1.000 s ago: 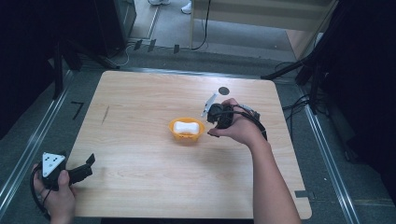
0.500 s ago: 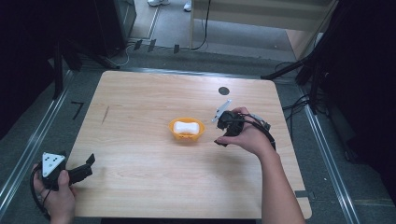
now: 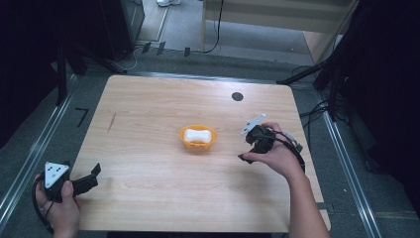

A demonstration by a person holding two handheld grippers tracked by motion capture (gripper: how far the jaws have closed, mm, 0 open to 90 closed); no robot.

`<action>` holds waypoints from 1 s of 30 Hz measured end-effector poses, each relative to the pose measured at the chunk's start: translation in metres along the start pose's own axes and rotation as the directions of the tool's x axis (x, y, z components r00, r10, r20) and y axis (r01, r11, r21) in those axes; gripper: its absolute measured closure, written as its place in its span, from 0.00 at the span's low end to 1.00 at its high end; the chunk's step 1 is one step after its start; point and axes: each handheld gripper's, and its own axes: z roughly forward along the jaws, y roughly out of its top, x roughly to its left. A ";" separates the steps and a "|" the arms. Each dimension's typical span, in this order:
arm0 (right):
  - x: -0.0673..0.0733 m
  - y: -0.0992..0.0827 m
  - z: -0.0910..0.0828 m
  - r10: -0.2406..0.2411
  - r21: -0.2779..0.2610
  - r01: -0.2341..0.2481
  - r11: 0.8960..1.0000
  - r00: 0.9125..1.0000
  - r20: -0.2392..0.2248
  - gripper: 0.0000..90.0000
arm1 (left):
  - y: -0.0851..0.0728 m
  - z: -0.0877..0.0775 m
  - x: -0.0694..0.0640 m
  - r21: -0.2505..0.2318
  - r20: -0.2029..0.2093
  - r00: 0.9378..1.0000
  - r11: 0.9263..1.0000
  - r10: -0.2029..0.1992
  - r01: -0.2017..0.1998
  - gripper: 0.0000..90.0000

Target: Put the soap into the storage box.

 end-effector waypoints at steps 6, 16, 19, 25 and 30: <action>0.000 -0.024 -0.006 0.058 -0.031 -0.058 0.998 0.998 -0.001 0.21 | 0.000 0.000 0.000 0.001 -0.001 1.000 1.000 0.003 -0.003 0.03; 0.002 -0.069 -0.014 0.144 -0.099 -0.143 0.985 0.990 0.001 0.21 | 0.000 0.000 -0.001 0.005 -0.004 1.000 1.000 0.006 -0.006 0.03; 0.003 -0.080 -0.015 0.162 -0.115 -0.160 0.980 0.987 0.006 0.20 | 0.000 0.000 -0.001 0.005 -0.004 1.000 1.000 0.007 -0.007 0.03; 0.008 -0.097 -0.014 0.187 -0.120 -0.184 0.976 0.982 0.014 0.20 | 0.000 0.000 -0.001 0.003 -0.003 1.000 1.000 0.008 -0.008 0.03; 0.013 -0.114 -0.015 0.214 -0.161 -0.209 0.964 0.977 0.011 0.20 | 0.000 0.000 -0.001 0.005 -0.003 1.000 1.000 0.012 -0.012 0.03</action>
